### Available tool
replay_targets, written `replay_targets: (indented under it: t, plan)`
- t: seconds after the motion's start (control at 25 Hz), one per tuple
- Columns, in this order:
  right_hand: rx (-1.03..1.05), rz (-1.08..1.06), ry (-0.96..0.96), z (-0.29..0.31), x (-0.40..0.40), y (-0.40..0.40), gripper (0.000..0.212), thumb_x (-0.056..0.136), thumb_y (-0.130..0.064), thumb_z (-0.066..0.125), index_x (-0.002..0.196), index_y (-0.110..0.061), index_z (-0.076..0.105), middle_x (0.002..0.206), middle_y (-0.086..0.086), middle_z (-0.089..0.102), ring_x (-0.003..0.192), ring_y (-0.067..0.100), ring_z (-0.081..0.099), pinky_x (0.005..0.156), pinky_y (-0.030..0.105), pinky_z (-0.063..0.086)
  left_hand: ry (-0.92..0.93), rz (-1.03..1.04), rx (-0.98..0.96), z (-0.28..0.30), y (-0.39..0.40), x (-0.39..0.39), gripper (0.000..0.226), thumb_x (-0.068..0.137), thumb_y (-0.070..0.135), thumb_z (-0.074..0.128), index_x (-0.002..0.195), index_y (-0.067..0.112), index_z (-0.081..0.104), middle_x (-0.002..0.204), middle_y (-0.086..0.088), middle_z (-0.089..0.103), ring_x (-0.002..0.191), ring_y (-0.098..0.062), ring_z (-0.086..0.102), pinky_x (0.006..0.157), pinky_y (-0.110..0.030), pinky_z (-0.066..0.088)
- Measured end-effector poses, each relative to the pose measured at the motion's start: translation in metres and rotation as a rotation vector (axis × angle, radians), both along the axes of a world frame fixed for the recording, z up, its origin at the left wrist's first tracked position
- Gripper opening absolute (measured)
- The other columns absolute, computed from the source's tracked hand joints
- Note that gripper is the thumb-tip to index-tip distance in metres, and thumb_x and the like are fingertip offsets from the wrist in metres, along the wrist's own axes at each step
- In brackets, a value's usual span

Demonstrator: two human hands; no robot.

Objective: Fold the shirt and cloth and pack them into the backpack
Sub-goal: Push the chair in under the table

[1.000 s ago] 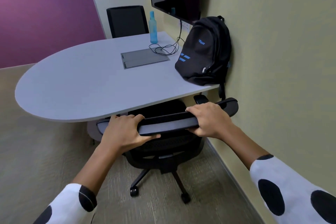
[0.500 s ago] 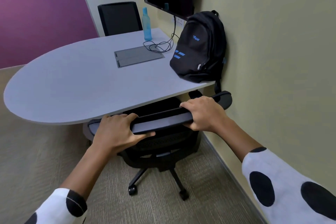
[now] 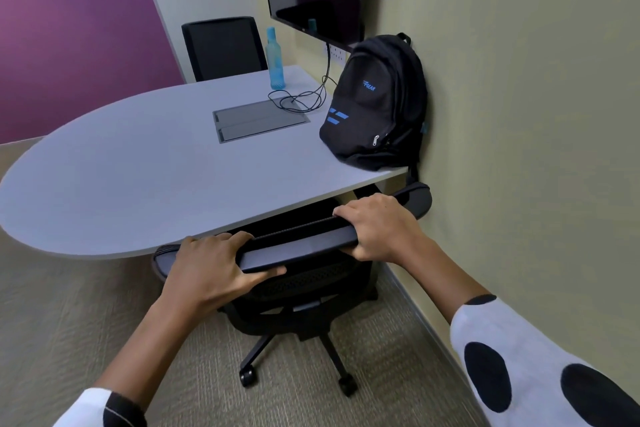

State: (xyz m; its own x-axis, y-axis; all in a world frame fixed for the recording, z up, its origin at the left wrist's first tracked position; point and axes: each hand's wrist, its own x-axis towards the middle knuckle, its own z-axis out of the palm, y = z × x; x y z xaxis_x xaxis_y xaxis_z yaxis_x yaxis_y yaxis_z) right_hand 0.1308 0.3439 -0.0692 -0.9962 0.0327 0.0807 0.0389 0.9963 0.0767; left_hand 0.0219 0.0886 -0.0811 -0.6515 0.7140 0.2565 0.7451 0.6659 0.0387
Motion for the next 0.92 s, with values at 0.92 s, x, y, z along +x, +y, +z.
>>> replay_targets:
  t: [0.92]
  plan:
    - [-0.023, 0.001, 0.043, -0.002, -0.110, 0.008, 0.054, 0.081, -0.058, 0.053, 0.124, -0.024, 0.054, 0.103, -0.005, 0.065, 0.097, 0.021, 0.060, 0.078, 0.032, 0.041, -0.034, -0.033, -0.017, 0.005, 0.011, -0.116, 0.096, 0.055, 0.097, 0.013, 0.108, 0.032, 0.061, 0.091, 0.010, 0.069, 0.086, -0.015, 0.063, 0.079, -0.034, 0.041]
